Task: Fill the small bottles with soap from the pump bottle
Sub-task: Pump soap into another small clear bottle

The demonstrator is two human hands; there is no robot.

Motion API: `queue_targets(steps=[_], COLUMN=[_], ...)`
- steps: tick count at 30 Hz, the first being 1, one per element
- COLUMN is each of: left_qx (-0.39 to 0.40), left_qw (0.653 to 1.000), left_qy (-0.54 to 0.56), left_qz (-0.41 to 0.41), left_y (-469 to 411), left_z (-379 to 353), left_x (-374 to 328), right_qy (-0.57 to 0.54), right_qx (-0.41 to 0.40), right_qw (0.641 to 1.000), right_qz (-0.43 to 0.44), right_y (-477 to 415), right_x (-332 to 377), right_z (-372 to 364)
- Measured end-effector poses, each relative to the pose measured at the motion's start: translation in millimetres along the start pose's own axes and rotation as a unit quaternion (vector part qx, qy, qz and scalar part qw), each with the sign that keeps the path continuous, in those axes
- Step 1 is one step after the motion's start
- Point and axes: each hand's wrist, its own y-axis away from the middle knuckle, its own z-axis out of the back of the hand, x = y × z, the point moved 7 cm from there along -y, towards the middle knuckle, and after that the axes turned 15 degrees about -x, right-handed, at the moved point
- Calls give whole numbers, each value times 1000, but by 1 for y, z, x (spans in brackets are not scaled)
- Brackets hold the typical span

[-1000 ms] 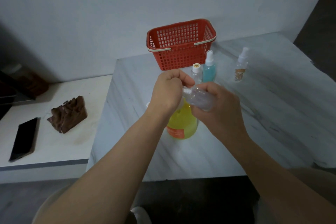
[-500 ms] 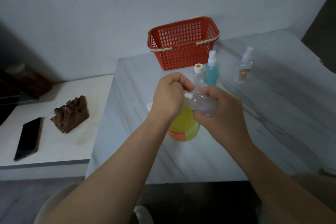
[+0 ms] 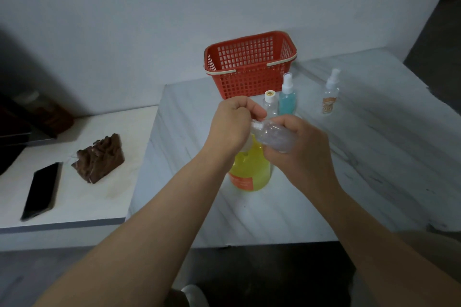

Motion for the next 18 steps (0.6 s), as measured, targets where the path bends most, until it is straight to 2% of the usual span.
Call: queue_targets(steps=[18], left_qx=[-7], left_qw=[1000], left_qy=[-8], left_qz=[-1], left_y=[-5], left_z=[-6], left_x=[14], right_qy=[-4], right_qx=[29], right_qw=[999], right_qz=[-26], right_y=[3], right_x=[-11], right_z=[-6])
